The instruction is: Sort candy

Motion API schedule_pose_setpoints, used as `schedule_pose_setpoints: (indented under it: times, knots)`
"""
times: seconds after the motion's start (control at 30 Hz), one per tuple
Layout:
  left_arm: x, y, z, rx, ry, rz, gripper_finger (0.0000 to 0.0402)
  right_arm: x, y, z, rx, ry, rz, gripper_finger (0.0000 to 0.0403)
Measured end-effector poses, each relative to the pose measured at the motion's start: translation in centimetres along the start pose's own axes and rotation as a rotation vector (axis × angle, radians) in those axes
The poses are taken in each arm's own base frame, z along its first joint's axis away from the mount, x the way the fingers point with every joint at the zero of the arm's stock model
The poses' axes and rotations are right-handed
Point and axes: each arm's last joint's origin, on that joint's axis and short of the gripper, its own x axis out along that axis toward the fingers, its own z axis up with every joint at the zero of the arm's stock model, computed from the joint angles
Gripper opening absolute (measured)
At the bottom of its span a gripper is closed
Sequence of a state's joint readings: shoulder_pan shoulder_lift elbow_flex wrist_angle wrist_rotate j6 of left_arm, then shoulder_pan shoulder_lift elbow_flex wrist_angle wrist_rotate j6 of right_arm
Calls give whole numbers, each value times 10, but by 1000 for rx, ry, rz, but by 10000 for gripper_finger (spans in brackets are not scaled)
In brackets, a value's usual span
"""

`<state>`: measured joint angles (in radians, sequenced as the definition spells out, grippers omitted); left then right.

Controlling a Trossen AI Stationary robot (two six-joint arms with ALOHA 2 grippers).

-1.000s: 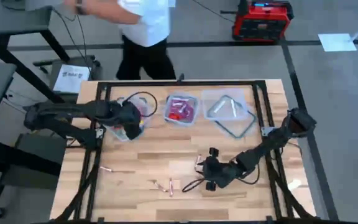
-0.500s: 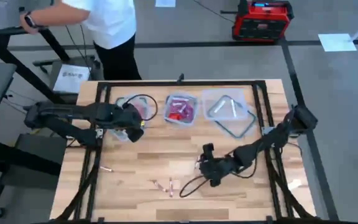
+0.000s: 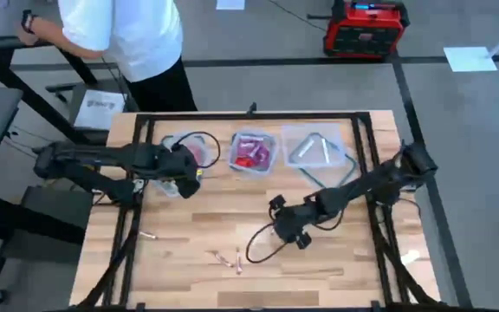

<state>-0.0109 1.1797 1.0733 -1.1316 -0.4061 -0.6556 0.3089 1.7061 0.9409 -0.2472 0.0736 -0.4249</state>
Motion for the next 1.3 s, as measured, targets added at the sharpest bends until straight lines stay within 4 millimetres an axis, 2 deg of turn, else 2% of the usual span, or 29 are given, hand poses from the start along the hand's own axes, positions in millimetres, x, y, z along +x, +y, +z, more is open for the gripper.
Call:
schedule_pose_setpoints:
  times: [0.13,0.37,0.53,0.63,0.73,0.87,1.03,1.13,1.3]
  knots:
    - [0,0,0,-2,-4,-3,182,12,-3,3,-7,-42,-18,121]
    - [0,0,0,-2,-4,-3,182,30,-4,-7,-105,21,4,120]
    - [0,0,1,-3,-6,-4,182,39,-14,-16,-73,40,34,117]
    - [0,0,1,-3,-7,-5,182,44,-18,-24,-47,58,85,87]
    - [0,0,1,-3,-7,-5,182,45,-22,-29,17,68,117,29]
    - [0,-1,1,-3,-7,-5,182,42,-29,-33,158,81,101,17]
    - [0,-1,1,-3,-7,-5,182,15,-42,-28,247,135,33,5]
    - [0,0,1,-3,-6,-5,182,-24,-65,-16,270,123,-102,3]
    - [0,0,1,-3,-6,-5,182,-93,-104,-27,433,175,-308,3]
